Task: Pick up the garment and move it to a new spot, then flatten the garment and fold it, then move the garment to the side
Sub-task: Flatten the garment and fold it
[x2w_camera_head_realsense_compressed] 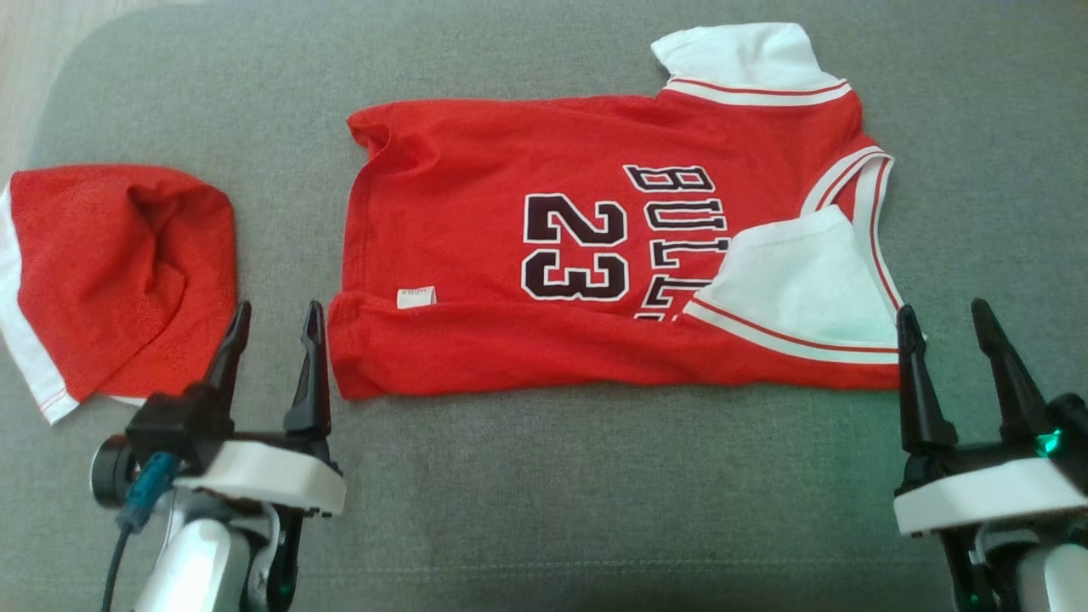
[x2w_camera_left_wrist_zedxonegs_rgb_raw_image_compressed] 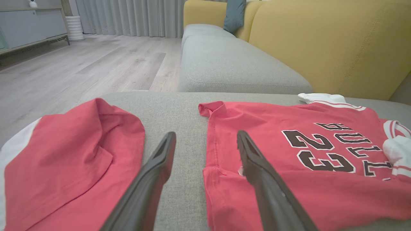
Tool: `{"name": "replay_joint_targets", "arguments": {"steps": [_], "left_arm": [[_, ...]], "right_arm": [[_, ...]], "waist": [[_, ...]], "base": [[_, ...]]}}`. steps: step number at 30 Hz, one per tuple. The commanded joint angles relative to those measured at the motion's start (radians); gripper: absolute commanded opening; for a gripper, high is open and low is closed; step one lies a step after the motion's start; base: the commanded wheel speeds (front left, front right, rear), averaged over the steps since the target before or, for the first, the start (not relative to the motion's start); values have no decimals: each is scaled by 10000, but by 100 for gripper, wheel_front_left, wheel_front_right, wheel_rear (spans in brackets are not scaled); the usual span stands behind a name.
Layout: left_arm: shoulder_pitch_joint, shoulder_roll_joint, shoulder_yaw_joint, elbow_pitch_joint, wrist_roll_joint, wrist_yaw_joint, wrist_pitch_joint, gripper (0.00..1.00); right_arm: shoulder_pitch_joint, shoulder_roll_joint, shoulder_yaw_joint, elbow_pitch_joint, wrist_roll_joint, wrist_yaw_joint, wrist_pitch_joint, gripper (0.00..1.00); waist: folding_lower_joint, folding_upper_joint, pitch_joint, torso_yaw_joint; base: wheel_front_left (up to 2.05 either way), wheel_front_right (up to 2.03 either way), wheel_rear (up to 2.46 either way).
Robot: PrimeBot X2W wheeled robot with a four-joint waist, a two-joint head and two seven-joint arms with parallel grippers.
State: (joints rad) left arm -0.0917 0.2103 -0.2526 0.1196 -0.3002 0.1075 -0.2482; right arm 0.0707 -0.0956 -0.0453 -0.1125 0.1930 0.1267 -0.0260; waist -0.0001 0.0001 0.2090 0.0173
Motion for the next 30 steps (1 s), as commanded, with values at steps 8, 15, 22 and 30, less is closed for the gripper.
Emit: {"name": "replay_joint_targets", "arguments": {"steps": [8,15,22,30], "left_arm": [[-184,150,228,-197,138,65,-111,100],[-246,33,28,261,-204,-173,345,100],[-543,-180,-101,993,-987,-694,1205,100],[-848,-264,-118,1594,-1619,-1083,1822,100]], "right_arm": [[70,97,72,-607,-47,40,202,100],[34,167,-312,-71,112,40,1272,100],[-501,138,-764,565,116,40,2814,100],[-1035,198,-1144,1042,275,40,3892,100]], "waist": [[1,-1,-82,-24],[1,-1,159,-16],[1,-1,835,60],[1,-1,1273,179]], "base": [[0,0,0],[0,0,0],[0,0,0],[0,0,0]]}}
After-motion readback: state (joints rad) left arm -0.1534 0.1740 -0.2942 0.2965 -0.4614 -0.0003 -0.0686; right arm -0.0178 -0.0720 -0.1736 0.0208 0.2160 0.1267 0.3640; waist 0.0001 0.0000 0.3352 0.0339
